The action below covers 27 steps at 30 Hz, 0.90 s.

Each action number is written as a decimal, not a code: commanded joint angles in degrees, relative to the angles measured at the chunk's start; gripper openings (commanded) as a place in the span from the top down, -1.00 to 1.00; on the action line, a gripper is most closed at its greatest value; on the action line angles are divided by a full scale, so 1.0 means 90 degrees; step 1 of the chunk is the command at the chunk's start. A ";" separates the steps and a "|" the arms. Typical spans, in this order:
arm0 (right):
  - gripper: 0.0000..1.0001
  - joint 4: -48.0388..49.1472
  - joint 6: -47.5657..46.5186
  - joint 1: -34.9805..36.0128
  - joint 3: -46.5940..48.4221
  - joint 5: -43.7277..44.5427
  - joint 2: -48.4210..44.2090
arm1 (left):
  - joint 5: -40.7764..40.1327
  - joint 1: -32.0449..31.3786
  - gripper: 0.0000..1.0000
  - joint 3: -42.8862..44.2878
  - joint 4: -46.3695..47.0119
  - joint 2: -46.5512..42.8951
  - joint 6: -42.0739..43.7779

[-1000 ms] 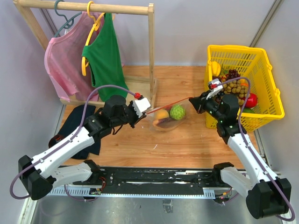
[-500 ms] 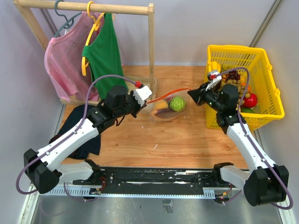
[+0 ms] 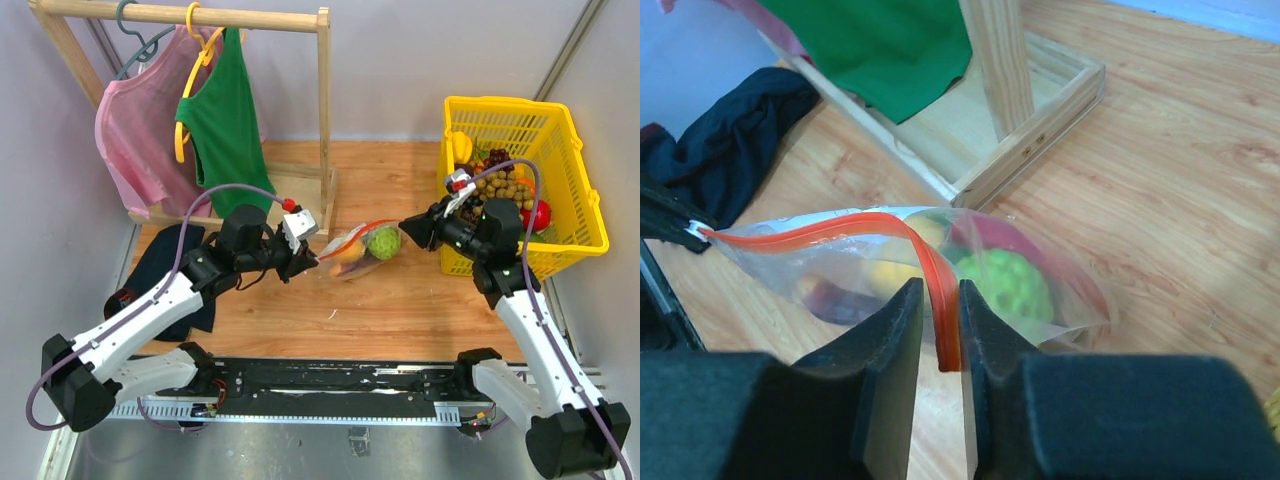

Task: Place the food in the zip-top bag and seal the zipper
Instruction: Place the zipper food storage bag at the center of the board.

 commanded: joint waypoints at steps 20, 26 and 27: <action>-0.52 -0.1800 -0.0673 0.0107 0.0159 0.2088 -0.2638 | 0.0782 -0.0521 0.84 -0.1046 0.1791 0.0855 -0.1894; -0.61 -0.2101 -0.0967 0.0115 0.0161 0.2931 -0.3144 | -0.0074 -0.0518 0.57 -0.0983 0.1880 0.0917 -0.2086; -0.63 -0.2150 -0.1030 0.0124 0.0152 0.3032 -0.3204 | -0.0170 -0.0519 0.43 -0.0988 0.1876 0.0810 -0.2082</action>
